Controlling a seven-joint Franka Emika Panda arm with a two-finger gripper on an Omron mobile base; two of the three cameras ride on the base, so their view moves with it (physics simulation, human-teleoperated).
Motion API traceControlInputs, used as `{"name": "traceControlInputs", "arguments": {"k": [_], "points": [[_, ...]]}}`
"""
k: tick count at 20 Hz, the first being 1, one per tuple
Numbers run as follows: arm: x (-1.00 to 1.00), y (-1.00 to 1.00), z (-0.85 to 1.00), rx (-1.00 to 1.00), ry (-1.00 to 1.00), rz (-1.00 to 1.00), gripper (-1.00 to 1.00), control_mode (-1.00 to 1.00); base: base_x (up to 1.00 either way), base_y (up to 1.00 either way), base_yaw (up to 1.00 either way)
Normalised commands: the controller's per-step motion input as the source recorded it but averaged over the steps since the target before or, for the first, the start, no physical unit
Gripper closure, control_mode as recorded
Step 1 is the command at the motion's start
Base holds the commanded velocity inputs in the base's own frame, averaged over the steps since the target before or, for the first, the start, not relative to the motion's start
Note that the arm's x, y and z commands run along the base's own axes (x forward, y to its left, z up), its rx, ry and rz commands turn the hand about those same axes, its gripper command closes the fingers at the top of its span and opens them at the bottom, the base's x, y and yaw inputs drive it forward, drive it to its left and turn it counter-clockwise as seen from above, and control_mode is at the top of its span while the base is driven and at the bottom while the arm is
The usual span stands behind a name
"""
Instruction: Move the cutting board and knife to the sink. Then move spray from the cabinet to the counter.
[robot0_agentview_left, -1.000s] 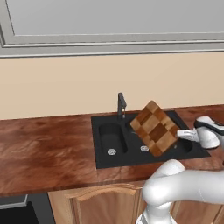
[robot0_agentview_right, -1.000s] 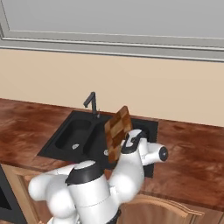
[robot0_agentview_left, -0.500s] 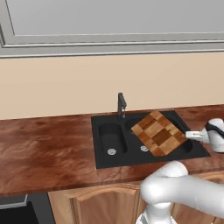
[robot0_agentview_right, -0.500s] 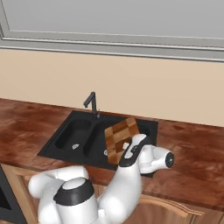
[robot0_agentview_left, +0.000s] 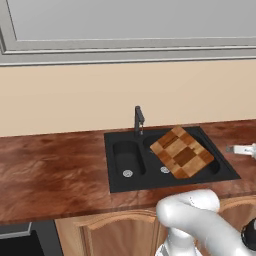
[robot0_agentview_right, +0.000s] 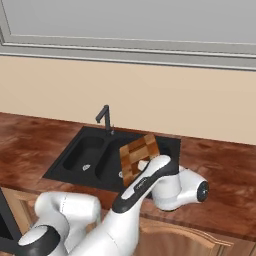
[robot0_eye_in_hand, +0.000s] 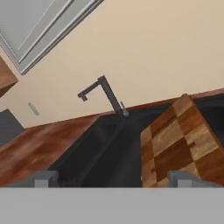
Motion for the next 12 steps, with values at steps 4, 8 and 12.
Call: {"name": "traceControlInputs", "arguments": {"k": [4,8,12], "points": [[-1.00,0.00,0.92,-0.02,0.00,0.00,-1.00,-1.00,0.00,0.00,0.00],[-0.99,0.05,0.90,-0.09,0.04,0.00,-1.00,-1.00,0.00,0.00,0.00],[-0.97,0.12,0.86,-0.16,0.00,0.00,-1.00,-1.00,0.00,0.00,0.00]]}}
